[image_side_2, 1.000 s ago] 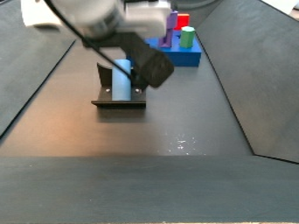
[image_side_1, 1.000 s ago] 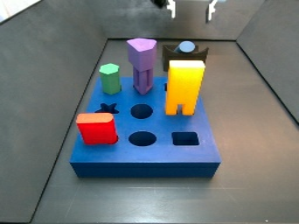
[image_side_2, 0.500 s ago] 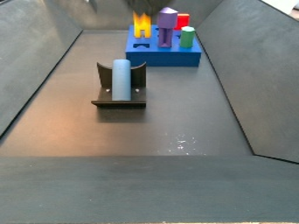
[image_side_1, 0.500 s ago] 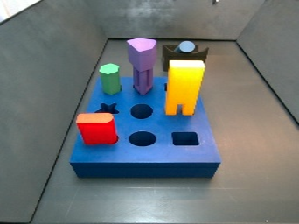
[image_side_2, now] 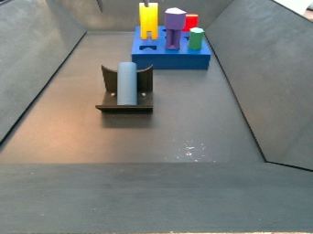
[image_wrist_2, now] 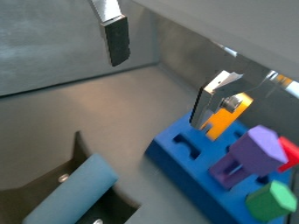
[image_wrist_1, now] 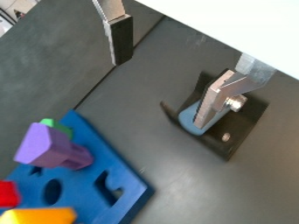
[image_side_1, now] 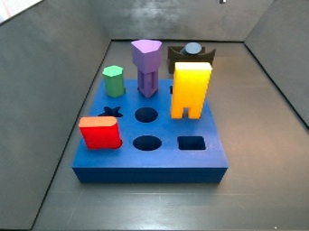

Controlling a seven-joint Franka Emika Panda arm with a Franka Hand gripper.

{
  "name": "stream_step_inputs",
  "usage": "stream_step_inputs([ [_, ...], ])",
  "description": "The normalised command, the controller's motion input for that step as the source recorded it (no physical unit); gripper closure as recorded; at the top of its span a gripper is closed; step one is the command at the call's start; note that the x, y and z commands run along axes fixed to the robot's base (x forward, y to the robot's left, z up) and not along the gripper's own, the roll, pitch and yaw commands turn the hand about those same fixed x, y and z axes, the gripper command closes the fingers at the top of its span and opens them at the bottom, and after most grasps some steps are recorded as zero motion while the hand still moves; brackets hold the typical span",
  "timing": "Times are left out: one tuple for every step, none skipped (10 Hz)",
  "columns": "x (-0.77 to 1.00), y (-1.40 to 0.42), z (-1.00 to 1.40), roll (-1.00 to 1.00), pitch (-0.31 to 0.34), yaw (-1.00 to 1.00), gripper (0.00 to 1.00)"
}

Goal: Pick up the oval object. Move up. Place the oval object on the fixture. Regrasp the oval object. Move to above the board. Insert the oval object.
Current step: Regrasp the oval object.

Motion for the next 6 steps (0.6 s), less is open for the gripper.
stream_step_inputs([
  [-0.05, -0.03, 0.01, 1.00, -0.004, 0.03, 0.00],
  [-0.05, -0.03, 0.00, 1.00, -0.010, 0.03, 0.00],
  [-0.05, -0.02, 0.01, 1.00, -0.019, 0.03, 0.00],
  [-0.05, -0.02, 0.01, 1.00, -0.024, 0.03, 0.00],
  [-0.05, -0.02, 0.01, 1.00, -0.033, 0.03, 0.00],
  [-0.04, -0.02, 0.00, 1.00, -0.043, 0.03, 0.00],
])
